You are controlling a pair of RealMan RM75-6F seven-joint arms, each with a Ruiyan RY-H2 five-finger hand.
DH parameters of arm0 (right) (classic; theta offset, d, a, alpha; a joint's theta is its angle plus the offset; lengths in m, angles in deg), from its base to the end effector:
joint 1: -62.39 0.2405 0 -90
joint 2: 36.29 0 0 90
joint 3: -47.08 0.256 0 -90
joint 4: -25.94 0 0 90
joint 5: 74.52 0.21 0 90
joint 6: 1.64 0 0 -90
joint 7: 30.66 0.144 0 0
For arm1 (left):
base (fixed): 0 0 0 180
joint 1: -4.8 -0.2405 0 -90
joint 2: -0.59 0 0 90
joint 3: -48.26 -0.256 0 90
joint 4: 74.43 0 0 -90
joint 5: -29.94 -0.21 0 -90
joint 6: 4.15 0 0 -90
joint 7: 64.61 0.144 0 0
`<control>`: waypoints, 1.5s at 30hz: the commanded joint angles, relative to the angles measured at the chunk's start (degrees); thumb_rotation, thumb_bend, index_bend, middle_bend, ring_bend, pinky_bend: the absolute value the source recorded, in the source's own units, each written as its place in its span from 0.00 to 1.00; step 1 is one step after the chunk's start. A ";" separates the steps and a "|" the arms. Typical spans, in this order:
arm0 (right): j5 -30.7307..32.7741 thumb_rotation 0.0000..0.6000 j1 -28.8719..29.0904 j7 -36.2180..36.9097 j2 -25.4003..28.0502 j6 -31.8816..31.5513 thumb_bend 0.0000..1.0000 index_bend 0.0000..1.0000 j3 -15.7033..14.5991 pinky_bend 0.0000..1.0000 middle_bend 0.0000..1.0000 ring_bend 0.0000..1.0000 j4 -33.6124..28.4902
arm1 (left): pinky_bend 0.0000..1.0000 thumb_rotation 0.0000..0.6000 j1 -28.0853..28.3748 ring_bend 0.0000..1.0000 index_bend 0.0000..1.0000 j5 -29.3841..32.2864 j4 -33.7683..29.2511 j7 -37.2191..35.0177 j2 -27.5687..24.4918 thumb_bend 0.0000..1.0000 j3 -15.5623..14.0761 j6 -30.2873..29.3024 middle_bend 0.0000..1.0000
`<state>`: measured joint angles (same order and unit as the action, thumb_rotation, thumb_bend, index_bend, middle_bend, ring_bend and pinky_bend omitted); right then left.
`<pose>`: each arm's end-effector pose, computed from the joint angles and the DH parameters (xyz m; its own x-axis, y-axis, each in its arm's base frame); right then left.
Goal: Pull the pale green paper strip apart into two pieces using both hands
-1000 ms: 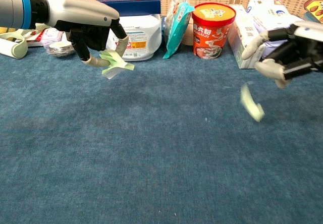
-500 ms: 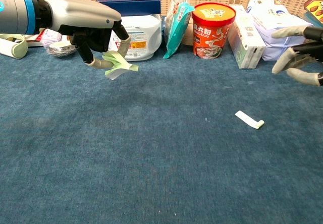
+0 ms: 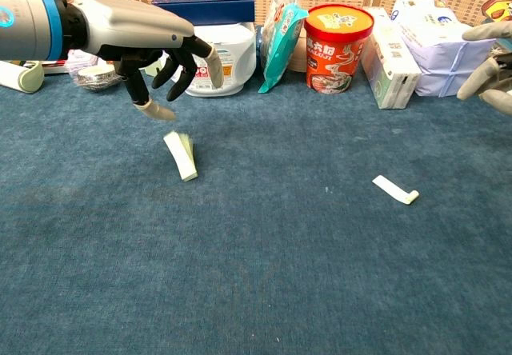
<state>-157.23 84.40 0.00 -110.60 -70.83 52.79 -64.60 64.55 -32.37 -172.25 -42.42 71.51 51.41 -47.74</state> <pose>-0.2439 -0.2699 0.0761 -0.2285 -0.2625 0.9375 -0.9548 -0.1279 -0.2685 -0.0838 0.3526 0.0300 0.7143 0.2307 0.6607 0.6123 -0.6632 -0.4304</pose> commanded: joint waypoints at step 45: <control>5.08 1.00 -12.58 -37.17 4.04 -15.50 0.46 0.17 -1.44 0.24 0.32 0.21 -6.67 | 0.56 1.00 -57.46 0.40 0.23 -20.60 1.00 -25.42 -10.60 0.20 -13.33 -54.71 0.42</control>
<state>-152.16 72.15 -36.86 -106.65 -86.05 51.49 -71.10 7.99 -52.43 -171.95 -67.13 60.56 38.17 -101.86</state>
